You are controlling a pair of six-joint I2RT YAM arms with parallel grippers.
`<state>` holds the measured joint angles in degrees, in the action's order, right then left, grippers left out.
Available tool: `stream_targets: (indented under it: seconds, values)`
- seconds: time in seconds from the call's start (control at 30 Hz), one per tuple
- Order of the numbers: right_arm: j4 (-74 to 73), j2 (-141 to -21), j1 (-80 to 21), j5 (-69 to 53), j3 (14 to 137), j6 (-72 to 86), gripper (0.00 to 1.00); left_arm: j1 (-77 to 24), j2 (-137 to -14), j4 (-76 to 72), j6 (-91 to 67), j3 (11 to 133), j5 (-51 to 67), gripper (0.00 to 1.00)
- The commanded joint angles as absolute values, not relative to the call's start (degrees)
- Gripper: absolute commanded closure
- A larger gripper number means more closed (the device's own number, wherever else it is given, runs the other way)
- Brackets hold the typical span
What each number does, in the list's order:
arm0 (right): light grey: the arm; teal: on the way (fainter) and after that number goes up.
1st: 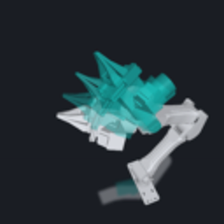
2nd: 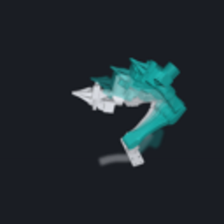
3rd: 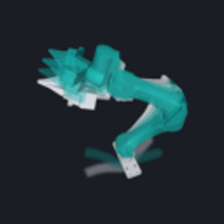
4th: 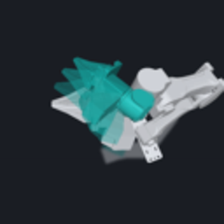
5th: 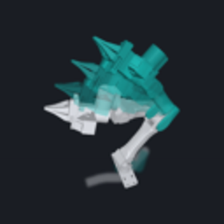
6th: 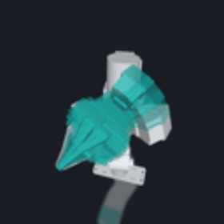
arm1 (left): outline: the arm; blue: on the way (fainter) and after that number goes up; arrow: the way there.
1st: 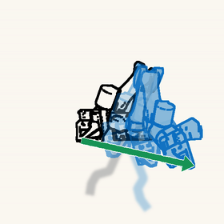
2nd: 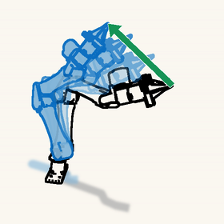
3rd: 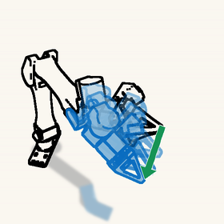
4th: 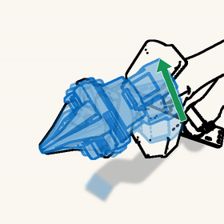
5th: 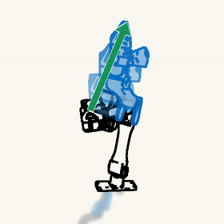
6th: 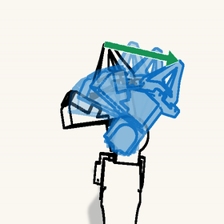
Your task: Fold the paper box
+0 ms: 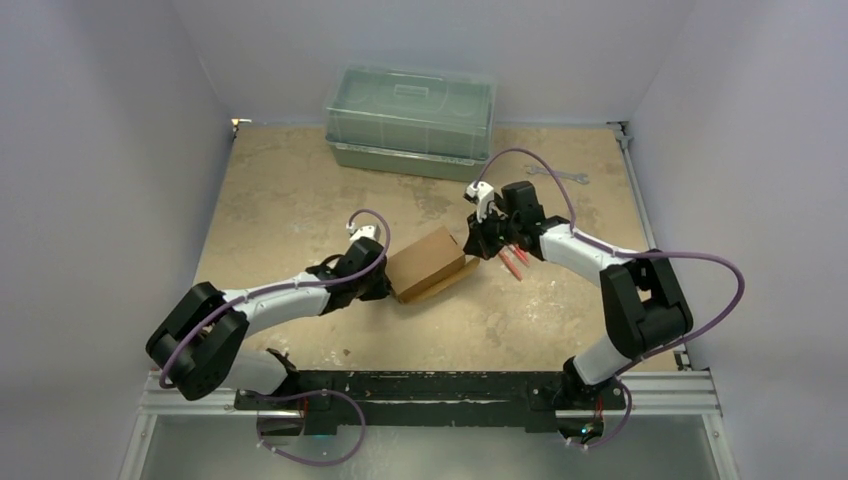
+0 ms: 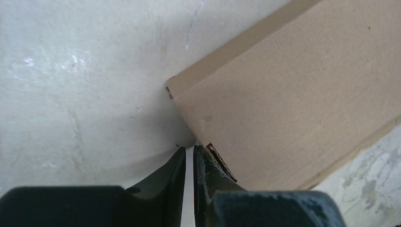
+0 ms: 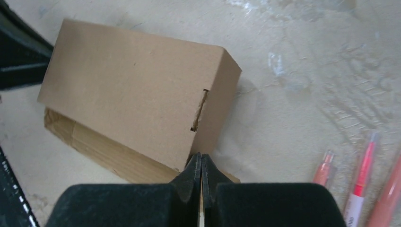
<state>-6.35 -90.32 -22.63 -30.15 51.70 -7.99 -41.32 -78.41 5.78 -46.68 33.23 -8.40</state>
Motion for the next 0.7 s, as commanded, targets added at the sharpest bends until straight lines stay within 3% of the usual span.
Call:
stream_targets:
  seconds: [0.0,0.1,0.23,0.33,0.67]
  values:
    - [-9.5,-87.7,-23.6,-35.5,50.5,-9.1,1.0,-39.5,-76.5,6.7,-41.7,37.6,-10.2,0.88]
    - [-9.5,-85.8,-23.7,-36.7,49.4,-9.6,0.99,-37.8,-77.3,8.7,-39.2,39.3,-11.2,0.86]
    - [-9.3,-82.8,-23.7,-37.2,47.9,-10.9,0.71,-35.9,-76.7,12.0,-37.4,41.4,-16.1,0.81]
    - [-8.9,-80.0,-23.4,-34.4,47.2,-11.5,0.59,-35.0,-74.1,13.1,-37.5,40.8,-17.6,0.77]
    - [-14.4,-76.7,-18.5,-43.9,49.9,-22.9,0.36,-34.9,-61.7,16.1,-41.5,33.0,-12.2,0.69]
